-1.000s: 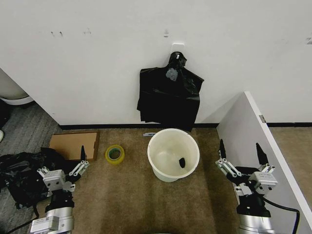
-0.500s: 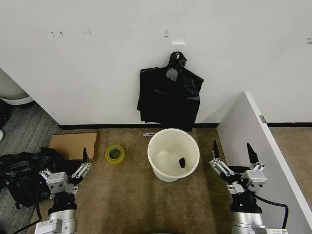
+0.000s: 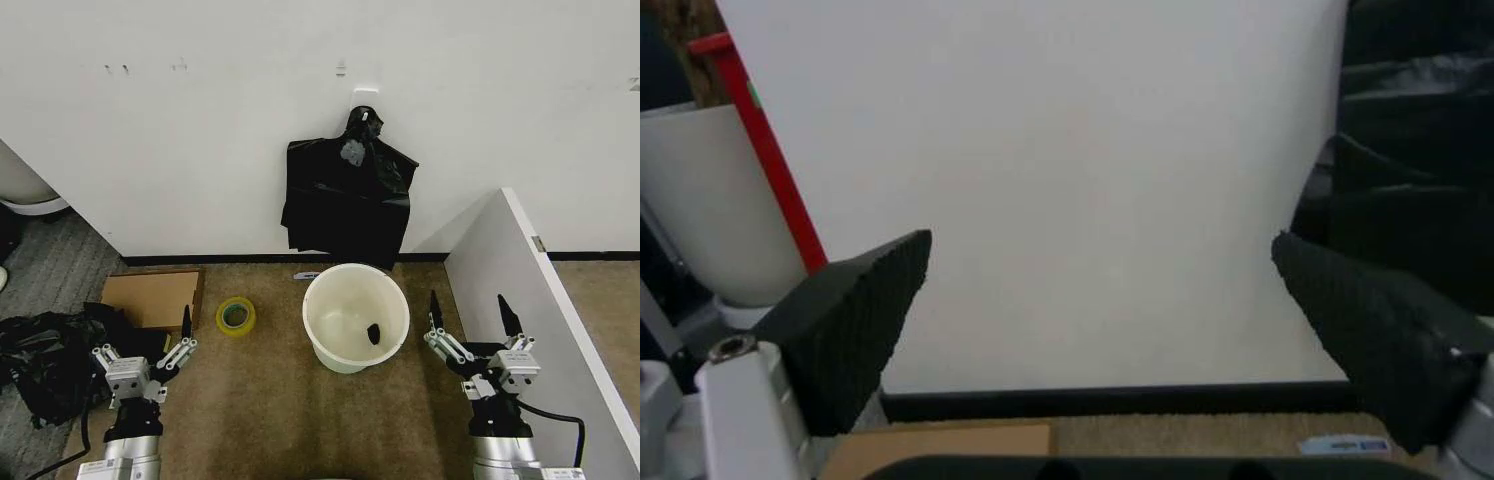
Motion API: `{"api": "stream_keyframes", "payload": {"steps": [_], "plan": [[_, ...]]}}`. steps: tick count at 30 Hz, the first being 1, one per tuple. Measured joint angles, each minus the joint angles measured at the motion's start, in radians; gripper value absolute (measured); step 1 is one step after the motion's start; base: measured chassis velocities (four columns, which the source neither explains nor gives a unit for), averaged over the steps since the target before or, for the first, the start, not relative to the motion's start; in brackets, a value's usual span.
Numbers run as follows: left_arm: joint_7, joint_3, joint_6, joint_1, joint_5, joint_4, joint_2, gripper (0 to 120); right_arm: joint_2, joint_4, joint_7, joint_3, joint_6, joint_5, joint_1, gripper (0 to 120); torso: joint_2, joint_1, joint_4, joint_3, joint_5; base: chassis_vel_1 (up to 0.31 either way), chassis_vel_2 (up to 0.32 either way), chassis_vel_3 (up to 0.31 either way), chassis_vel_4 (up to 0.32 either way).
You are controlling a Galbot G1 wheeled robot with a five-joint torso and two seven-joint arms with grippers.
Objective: Place the garbage bag over the trash bin.
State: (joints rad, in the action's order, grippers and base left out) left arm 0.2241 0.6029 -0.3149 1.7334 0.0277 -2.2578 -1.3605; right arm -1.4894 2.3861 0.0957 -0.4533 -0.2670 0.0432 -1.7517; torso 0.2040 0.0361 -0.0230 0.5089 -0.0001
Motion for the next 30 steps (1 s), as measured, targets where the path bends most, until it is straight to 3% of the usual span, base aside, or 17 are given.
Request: {"api": "stream_keyframes", "payload": {"steps": [2, 7, 12, 15, 20, 24, 25, 28, 30], "plan": [[-0.001, -0.003, -0.002, 0.001, -0.004, 0.002, -0.001, 100, 0.002, -0.002, 0.0, 0.002, 0.004, 0.01, 0.004, 100, 0.0, 0.0, 0.0, 0.0, 0.0, 0.0, 0.0, 0.0, 0.0], [-0.009, -0.008, -0.028, 0.011, -0.013, 0.007, -0.007, 100, 0.008, -0.036, 0.006, 0.046, 0.054, 0.193, 0.048, 100, 0.0, 0.0, 0.0, 0.0, 0.0, 0.0, 0.0, 0.0, 0.0], [-0.018, -0.011, -0.048, 0.024, -0.019, 0.008, -0.019, 100, 0.029, -0.088, -0.003, 0.067, 0.048, 0.184, 0.109, 100, 0.0, 0.0, 0.0001, 0.0, 0.0003, 0.0, 0.0, 0.0, 0.0], [-0.019, -0.024, -0.049, 0.019, -0.025, 0.022, -0.023, 100, 0.06, -0.094, -0.027, 0.092, 0.061, 0.256, 0.159, 100, 0.0, 0.0, -0.0001, 0.0, -0.0001, 0.0, 0.0, 0.0, 0.0], [-0.018, -0.028, -0.055, 0.026, -0.038, 0.033, -0.03, 100, 0.114, -0.15, -0.081, 0.109, 0.1, 0.495, 0.261, 100, 0.0, 0.0, 0.0006, 0.0, 0.0003, 0.0, 0.0, 0.0, 0.0], [-0.018, -0.039, -0.056, 0.017, -0.039, 0.047, -0.02, 100, 0.155, -0.179, -0.131, 0.088, 0.147, 0.707, 0.325, 100, 0.0, 0.0, 0.0, 0.0, 0.0003, 0.0, 0.0, 0.0, 0.0], [-0.018, -0.05, -0.054, 0.007, -0.037, 0.062, -0.011, 100, 0.174, -0.179, -0.153, 0.075, 0.179, 0.829, 0.356, 100, 0.0, 0.0, 0.0, 0.0, 0.0002, 0.0, 0.0, 0.0, 0.0], [-0.017, -0.054, -0.054, 0.005, -0.038, 0.073, -0.01, 100, 0.189, -0.183, -0.166, 0.075, 0.214, 0.937, 0.4, 100, 0.0, 0.0, -0.001, 0.0, -0.0002, 0.0, 0.0, 0.0, 0.0], [-0.014, -0.053, -0.061, 0.012, -0.045, 0.079, -0.024, 100, 0.197, -0.204, -0.166, 0.092, 0.248, 1.031, 0.465, 100, 0.0, 0.0, -0.0001, 0.0, 0.0004, 0.0, 0.0, 0.0, 0.0]]}}
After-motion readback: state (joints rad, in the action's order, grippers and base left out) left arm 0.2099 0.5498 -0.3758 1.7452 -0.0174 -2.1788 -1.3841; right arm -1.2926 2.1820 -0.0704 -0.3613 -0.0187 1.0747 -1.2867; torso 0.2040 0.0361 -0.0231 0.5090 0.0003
